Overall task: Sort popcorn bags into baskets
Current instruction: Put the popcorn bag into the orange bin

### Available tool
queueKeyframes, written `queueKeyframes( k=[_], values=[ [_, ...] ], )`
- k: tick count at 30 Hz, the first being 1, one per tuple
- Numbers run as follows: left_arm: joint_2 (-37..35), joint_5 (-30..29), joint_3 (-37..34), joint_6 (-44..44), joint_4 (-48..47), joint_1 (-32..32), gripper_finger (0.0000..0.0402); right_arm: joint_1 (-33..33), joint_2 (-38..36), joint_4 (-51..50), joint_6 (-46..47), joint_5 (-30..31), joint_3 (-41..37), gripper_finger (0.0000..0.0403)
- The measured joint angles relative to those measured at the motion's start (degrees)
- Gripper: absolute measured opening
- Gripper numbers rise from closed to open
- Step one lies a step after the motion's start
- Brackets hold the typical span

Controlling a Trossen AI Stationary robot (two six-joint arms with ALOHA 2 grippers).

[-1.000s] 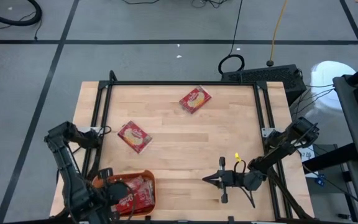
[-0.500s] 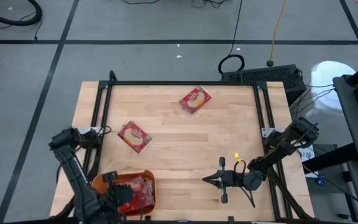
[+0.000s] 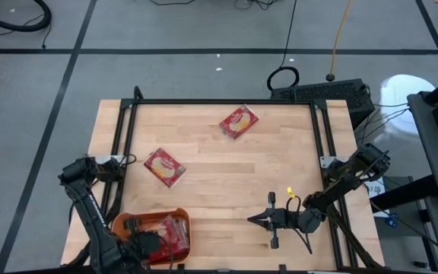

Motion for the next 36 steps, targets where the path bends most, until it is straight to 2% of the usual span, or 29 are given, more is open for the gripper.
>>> queueKeyframes(
  k=[9, 16, 24, 29, 36],
  values=[
    [0.0, 1.7, 0.0, 4.4, 10.6, -0.4, 0.0118, 0.0, 0.0, 0.0, 0.0, 0.0, 0.0, 0.0001],
    [0.0, 2.7, 0.0, 4.3, 11.4, -1.2, 0.0135, 0.0, 0.0, 0.0, -0.2, -0.2, 0.0, 0.0001],
    [0.0, 3.1, 0.0, 3.1, 12.3, -2.4, 0.0193, 0.0, 0.0, 0.0, -0.4, -0.2, 0.0, 0.0001],
    [0.0, 3.6, 0.0, 7.2, 13.3, -2.4, 0.0208, 0.0, 0.0, 0.0, -0.4, -0.2, 0.0, 0.0001],
    [0.0, -4.7, 0.0, 15.0, 12.4, -2.4, 0.0205, 0.0, 0.0, 0.0, -0.4, -0.2, 0.0, 0.0001]
  ],
)
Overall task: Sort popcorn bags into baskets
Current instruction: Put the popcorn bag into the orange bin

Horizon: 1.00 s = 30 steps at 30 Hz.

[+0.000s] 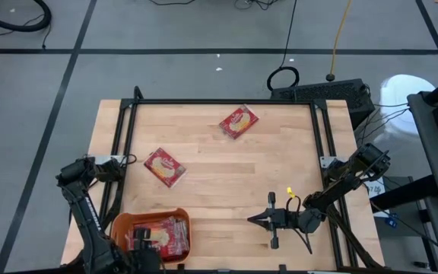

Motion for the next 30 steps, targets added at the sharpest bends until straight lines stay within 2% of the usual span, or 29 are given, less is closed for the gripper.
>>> queueKeyframes(
  k=[10, 15, 24, 27, 30],
  values=[
    [0.0, -14.1, 0.0, 13.5, -2.6, 0.5, 0.0136, -0.7, 0.0, 0.0, 0.0, 0.1, 0.0, 0.0001],
    [-0.1, -22.7, 0.0, 13.5, -8.9, 1.9, 0.0112, -2.2, 0.0, 0.0, 0.0, 0.2, 0.0, 0.0001],
    [-3.7, -23.9, -0.1, 23.4, -9.9, 8.6, 0.0093, -6.0, 0.0, 0.5, 0.5, 0.2, 0.0, 0.0001],
    [-8.0, -24.0, -2.2, 27.8, -8.3, 11.6, 0.0093, -6.5, 0.0, 0.5, 0.5, 0.2, 0.0, 0.0001],
    [-14.6, -24.0, -7.6, 31.7, -5.3, 15.0, 0.0093, -6.7, 0.0, 0.5, 0.3, 0.2, 0.0, 0.0001]
  ],
)
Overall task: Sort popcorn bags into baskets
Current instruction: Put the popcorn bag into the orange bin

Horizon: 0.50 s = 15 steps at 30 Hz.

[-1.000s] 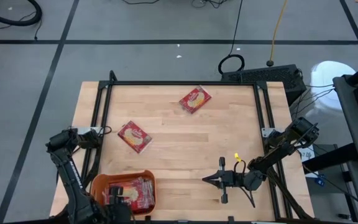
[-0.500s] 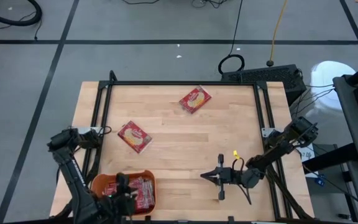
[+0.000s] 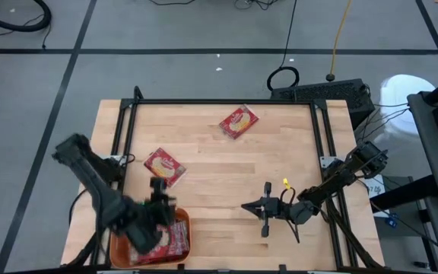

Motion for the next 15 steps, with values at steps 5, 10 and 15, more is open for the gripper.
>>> queueKeyframes(
  k=[5, 10, 15],
  values=[
    [-12.1, 1.8, -11.1, 4.1, 7.1, 7.6, 0.0093, -0.4, 0.0, -0.4, -0.3, 0.0, 0.0, 0.0001],
    [-21.1, 1.8, -22.6, 5.4, 14.0, 14.1, 0.0093, -2.2, 0.0, -0.5, -1.7, 0.5, 0.0, 0.0001],
    [-26.2, 1.8, -32.7, 5.1, 22.2, 18.7, 0.0093, -6.0, 0.0, -0.7, -3.5, 4.8, 0.0, 0.0001]
  ],
)
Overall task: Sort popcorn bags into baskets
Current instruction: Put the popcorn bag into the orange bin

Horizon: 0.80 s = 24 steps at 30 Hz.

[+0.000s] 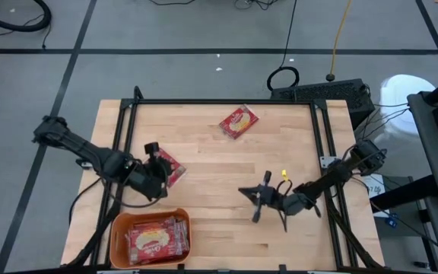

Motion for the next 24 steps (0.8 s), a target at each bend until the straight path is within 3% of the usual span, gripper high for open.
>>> queueKeyframes(
  k=[6, 15, 21, 24],
  values=[
    [-1.3, 0.0, -8.9, -1.2, 7.5, 3.4, 0.0093, -8.0, 0.0, -0.2, -0.6, -1.0, 0.0, 0.0001],
    [-1.3, -0.1, -17.4, -4.2, 22.7, 7.1, 0.0093, -21.5, 0.0, -4.2, 1.1, -10.0, 2.0, 0.0001],
    [-1.3, -0.1, -21.5, -2.3, 37.7, 8.7, 0.0093, -34.2, 0.0, -24.8, 10.9, -21.8, 8.7, 0.0001],
    [-1.3, -0.1, -22.1, -2.3, 39.2, 8.7, 0.0093, -38.2, 0.0, -32.6, 13.8, -24.9, 11.6, 0.0001]
  ],
)
